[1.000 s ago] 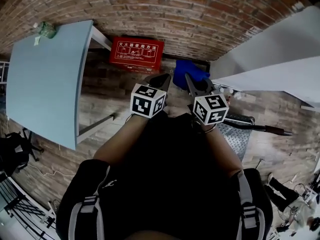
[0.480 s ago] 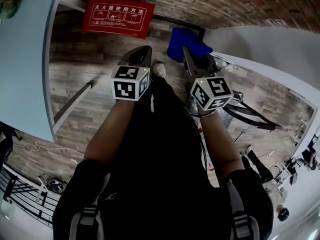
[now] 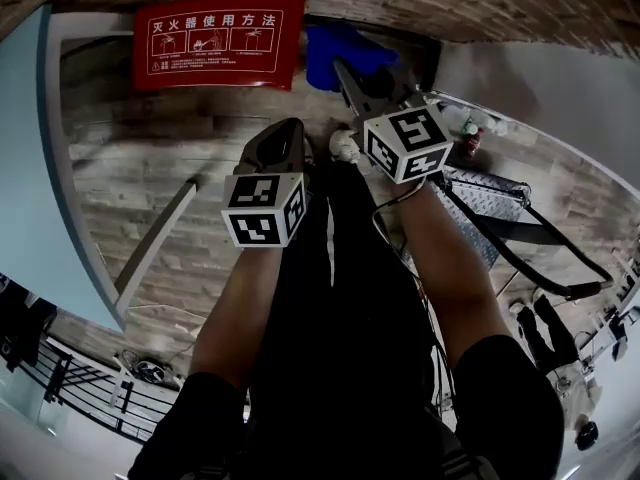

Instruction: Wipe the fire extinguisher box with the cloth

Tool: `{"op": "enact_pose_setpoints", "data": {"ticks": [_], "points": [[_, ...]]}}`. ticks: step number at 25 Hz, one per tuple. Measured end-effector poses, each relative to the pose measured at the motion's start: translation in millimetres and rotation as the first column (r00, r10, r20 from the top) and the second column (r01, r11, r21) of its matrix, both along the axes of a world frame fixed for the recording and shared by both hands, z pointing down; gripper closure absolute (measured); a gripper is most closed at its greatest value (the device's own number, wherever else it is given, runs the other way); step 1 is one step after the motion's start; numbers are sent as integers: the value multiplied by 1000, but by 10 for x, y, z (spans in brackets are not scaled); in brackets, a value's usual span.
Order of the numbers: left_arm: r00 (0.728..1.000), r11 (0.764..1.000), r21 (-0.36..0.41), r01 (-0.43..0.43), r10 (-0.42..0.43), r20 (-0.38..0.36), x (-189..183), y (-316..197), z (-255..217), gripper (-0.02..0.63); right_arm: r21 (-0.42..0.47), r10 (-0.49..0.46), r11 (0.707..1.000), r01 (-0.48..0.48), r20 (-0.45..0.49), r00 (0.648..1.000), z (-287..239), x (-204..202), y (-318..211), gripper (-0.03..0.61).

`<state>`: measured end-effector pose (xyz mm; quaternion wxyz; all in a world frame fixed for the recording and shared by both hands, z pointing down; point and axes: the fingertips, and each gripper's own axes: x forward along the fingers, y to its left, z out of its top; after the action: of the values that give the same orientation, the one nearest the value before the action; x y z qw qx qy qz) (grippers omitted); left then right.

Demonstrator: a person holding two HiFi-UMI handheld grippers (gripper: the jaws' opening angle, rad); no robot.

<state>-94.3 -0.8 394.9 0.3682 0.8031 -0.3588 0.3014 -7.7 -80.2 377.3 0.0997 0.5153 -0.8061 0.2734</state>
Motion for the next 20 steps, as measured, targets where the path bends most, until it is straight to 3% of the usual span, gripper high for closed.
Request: {"op": "enact_pose_setpoints", "data": {"ticks": [5,12,17,20], "points": [[999,999,-35,-19,20,43,68,156,527,620,17,-85,996,84,20,996,563,139,-235,535],[992,993,-77,-94,100,79,276,181,845,620,-30,-205,978,204,-20,979,1043,51,-804,537],[987,988,-103,-112,123,100,345,133,1065,620,-44,-315,948,314,-23,949,1339,-241,-774,537],[987,988,-113,-101,114,111,311,120,1135,620,-7,-359,933,359,15,933,1413,-362,-617,537]]}}
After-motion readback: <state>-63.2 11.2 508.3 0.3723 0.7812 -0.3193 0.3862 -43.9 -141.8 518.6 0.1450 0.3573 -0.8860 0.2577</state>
